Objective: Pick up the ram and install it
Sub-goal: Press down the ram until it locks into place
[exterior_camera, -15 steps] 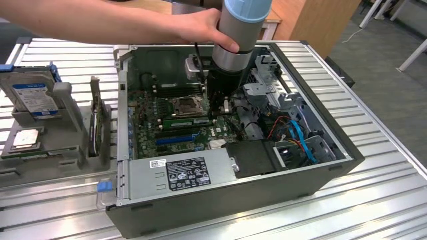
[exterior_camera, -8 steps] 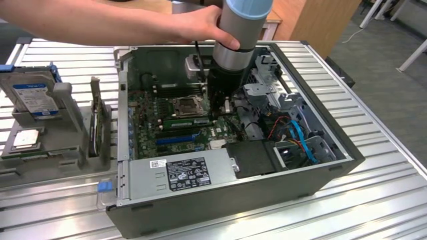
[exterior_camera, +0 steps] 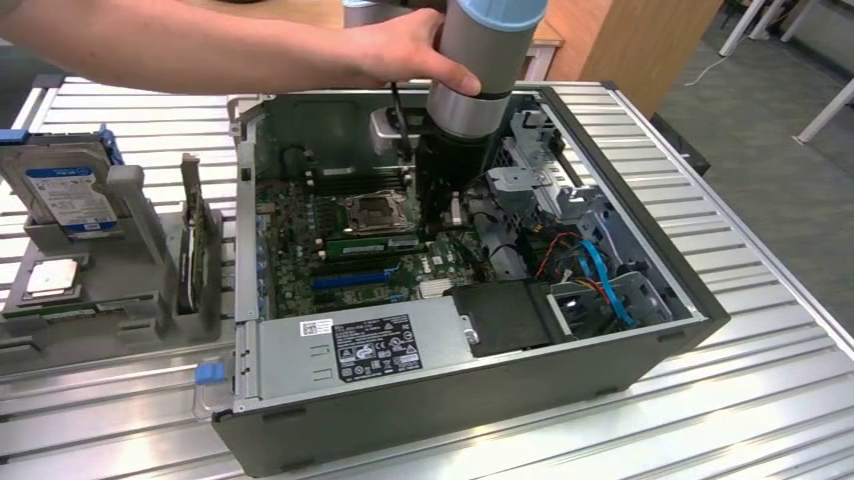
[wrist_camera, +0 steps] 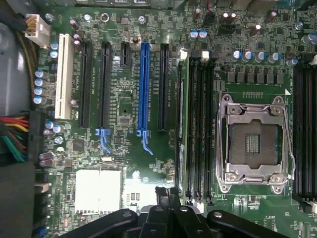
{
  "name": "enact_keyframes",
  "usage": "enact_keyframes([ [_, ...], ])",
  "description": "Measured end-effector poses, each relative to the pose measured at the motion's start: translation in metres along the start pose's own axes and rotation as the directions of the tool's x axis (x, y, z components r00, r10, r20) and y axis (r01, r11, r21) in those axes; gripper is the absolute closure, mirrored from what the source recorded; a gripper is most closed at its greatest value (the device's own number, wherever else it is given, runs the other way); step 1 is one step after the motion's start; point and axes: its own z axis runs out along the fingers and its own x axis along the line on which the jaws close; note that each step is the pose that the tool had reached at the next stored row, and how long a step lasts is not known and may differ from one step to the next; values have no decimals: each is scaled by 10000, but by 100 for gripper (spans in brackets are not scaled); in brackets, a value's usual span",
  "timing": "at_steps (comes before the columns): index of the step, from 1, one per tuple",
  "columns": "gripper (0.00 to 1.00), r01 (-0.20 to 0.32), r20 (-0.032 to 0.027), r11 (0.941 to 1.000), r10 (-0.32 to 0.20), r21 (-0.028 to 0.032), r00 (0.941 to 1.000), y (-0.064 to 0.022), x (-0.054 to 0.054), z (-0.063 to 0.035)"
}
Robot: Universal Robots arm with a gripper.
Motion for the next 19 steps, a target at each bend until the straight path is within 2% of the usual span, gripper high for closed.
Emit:
enact_keyframes([
  [1,90,-4,-63,10000,4,-21,10000,0,-5,-27],
  [2,90,-8,-153,10000,8,-49,9999,0,-11,-65],
  [4,90,-23,-396,9999,18,-128,9992,-2,-32,-169],
  [6,90,-45,-691,9997,29,-223,9976,-4,-60,-294],
  [9,90,-86,-1180,9992,41,-380,9930,-11,-116,-501],
  [10,90,-95,-1277,9991,42,-410,9918,-13,-128,-541],
  [11,90,-96,-1293,9991,42,-415,9916,-14,-132,-549],
  [12,90,-93,-1254,9991,42,-402,9921,-15,-133,-534],
  [13,90,-86,-1179,9992,41,-378,9930,-18,-138,-503],
  [14,90,-74,-1070,9994,37,-343,9942,-24,-147,-456],
  [15,90,-62,-933,9995,34,-299,9956,-35,-170,-396],
  [17,90,-33,-568,9998,23,-183,9984,-80,-283,-234],
  [18,90,-23,-417,9999,18,-135,9991,-103,-341,-168],
  [19,90,-20,-353,9999,15,-115,9994,-118,-382,-138],
])
